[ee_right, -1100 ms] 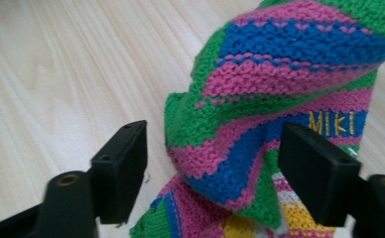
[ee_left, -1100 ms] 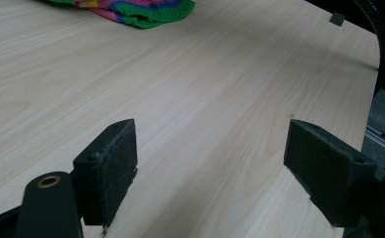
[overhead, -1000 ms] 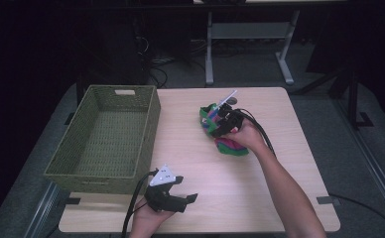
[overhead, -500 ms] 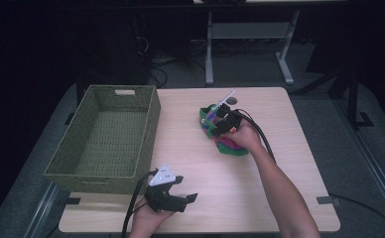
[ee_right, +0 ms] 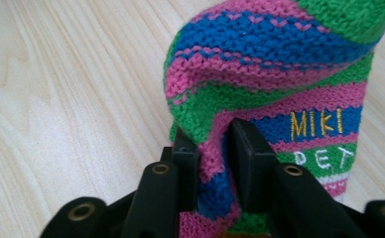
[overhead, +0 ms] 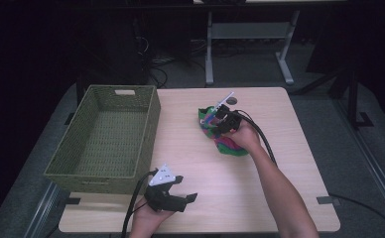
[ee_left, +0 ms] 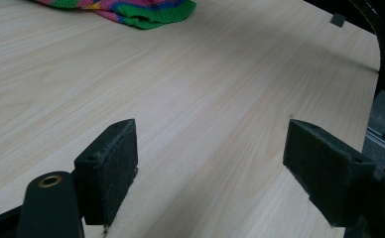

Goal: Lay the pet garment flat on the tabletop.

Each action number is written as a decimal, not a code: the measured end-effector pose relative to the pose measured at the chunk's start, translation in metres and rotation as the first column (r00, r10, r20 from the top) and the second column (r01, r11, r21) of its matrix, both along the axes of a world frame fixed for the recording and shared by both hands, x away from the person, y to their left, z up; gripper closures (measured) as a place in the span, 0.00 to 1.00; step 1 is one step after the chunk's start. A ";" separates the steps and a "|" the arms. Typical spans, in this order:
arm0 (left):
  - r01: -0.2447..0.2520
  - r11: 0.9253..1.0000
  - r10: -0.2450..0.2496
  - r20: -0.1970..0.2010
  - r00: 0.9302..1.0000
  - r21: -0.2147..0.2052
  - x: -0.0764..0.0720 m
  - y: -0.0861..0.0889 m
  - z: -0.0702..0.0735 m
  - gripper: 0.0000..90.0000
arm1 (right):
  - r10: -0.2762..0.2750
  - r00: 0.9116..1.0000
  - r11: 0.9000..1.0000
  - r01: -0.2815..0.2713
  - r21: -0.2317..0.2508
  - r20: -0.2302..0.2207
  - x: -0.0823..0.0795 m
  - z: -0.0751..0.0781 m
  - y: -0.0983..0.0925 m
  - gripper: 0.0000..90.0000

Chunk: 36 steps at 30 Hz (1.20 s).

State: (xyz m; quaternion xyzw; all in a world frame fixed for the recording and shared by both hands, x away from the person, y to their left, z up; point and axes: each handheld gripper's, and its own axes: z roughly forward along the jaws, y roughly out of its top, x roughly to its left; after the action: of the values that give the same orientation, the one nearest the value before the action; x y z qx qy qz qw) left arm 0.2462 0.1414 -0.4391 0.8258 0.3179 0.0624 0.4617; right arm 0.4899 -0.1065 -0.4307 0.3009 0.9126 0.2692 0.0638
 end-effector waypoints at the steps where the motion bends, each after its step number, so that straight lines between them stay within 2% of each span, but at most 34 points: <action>1: 0.001 1.000 -0.001 0.000 1.000 0.001 0.000 0.000 0.000 0.23 | 0.001 1.000 1.000 -0.001 0.004 -0.002 0.000 0.000 0.000 0.84; 13: 0.005 1.000 -0.005 0.002 1.000 0.007 0.000 0.000 0.000 0.23 | -0.001 1.000 1.000 0.001 0.023 -0.012 -0.001 0.004 -0.003 0.88; 17: 0.005 1.000 -0.005 0.001 1.000 0.007 0.000 0.000 0.000 0.23 | -0.008 1.000 0.999 0.009 0.043 -0.016 -0.002 0.008 -0.005 0.89; 30: 0.004 1.000 -0.004 0.004 1.000 0.008 0.000 0.000 0.000 0.24 | -0.012 1.000 0.998 0.013 0.063 -0.011 -0.003 0.014 -0.010 0.89; 32: 0.002 1.000 -0.002 0.002 1.000 0.005 0.000 0.001 0.000 0.24 | -0.017 1.000 0.996 0.018 0.085 -0.017 -0.004 0.016 -0.012 0.89; 36: 0.004 1.000 -0.004 0.003 1.000 0.007 0.000 0.000 0.000 0.24 | -0.023 1.000 0.996 0.024 0.088 -0.015 -0.003 0.018 -0.016 0.90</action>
State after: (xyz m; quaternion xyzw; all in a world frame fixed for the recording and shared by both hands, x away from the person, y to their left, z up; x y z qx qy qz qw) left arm 0.2463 0.1419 -0.4389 0.8280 0.3153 0.0637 0.4593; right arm 0.4869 -0.1223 -0.4125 0.3161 0.8967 0.3063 0.0474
